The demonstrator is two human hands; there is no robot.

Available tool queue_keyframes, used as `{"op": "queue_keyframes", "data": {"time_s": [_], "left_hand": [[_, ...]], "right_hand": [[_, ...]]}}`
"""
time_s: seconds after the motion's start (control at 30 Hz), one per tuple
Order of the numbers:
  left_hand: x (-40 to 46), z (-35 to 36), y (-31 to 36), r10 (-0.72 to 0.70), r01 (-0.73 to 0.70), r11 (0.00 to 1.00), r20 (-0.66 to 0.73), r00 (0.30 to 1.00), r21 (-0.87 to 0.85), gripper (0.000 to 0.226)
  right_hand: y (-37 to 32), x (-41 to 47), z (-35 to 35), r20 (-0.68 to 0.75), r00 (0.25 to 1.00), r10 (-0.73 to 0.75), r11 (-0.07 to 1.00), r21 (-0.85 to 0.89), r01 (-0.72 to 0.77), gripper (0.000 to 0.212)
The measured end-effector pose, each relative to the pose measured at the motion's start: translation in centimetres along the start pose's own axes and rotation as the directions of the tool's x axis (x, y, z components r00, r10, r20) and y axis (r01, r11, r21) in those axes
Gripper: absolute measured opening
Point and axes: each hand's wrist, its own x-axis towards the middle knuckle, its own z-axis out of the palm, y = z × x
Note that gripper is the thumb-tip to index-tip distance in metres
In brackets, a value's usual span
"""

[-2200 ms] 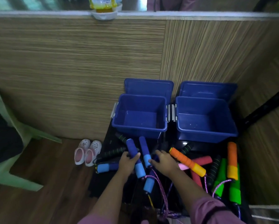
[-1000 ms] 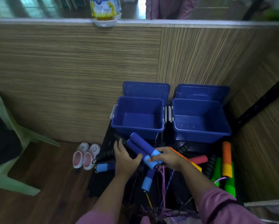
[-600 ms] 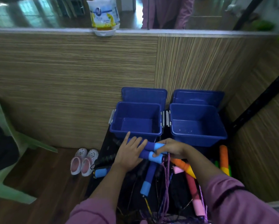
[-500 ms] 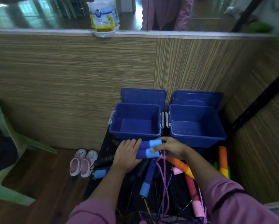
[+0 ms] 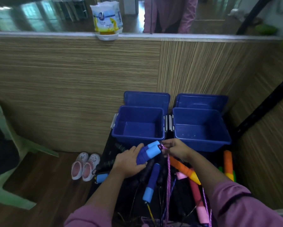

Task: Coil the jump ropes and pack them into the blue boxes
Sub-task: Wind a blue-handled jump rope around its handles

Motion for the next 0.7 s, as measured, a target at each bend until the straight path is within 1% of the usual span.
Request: {"op": "queue_keyframes", "data": {"time_s": [0.07,0.2,0.27,0.33,0.47,0.53,0.63,0.7], "left_hand": [[-0.1,-0.1,-0.1,-0.015,0.015,1.000,-0.005,1.000,-0.015,0.088],[-0.2,-0.2,0.1,-0.045,0.045,0.998,-0.016,0.999,0.047,0.094],[-0.2,-0.1,0.3,-0.078,0.077,0.996,0.002,0.997,0.053,0.086],[-0.1,-0.4,0.3,-0.103,0.103,0.995,0.019,0.995,0.002,0.078],[-0.1,-0.9,0.4,-0.040,0.053,0.988,0.088,0.995,-0.145,0.074],[-0.1,-0.9,0.4,0.001,0.022,0.976,0.108,0.994,-0.216,0.072],[-0.1,-0.6,0.4,0.063,-0.031,0.970,0.122,0.990,-0.242,0.066],[-0.1,-0.5,0.6,0.093,-0.061,0.972,0.132,0.987,-0.229,0.061]], "right_hand": [[-0.1,0.0,-0.2,-0.011,1.000,0.014,1.000,0.026,-0.014,0.032],[-0.4,0.2,0.4,-0.026,0.999,0.039,0.998,0.054,-0.037,0.023],[-0.5,0.3,0.8,-0.033,0.999,0.034,0.994,0.107,-0.030,0.025],[-0.3,0.4,0.9,-0.046,0.999,0.007,0.991,0.132,-0.001,0.024],[0.6,0.7,0.8,-0.074,0.997,-0.039,0.992,0.119,0.047,0.022],[1.5,1.3,0.4,-0.098,0.993,-0.059,0.994,0.087,0.067,0.022],[0.7,1.0,0.5,-0.143,0.988,-0.065,0.997,0.042,0.072,0.028],[-0.2,0.4,0.6,-0.141,0.985,-0.094,0.996,-0.008,0.094,0.029]]}}
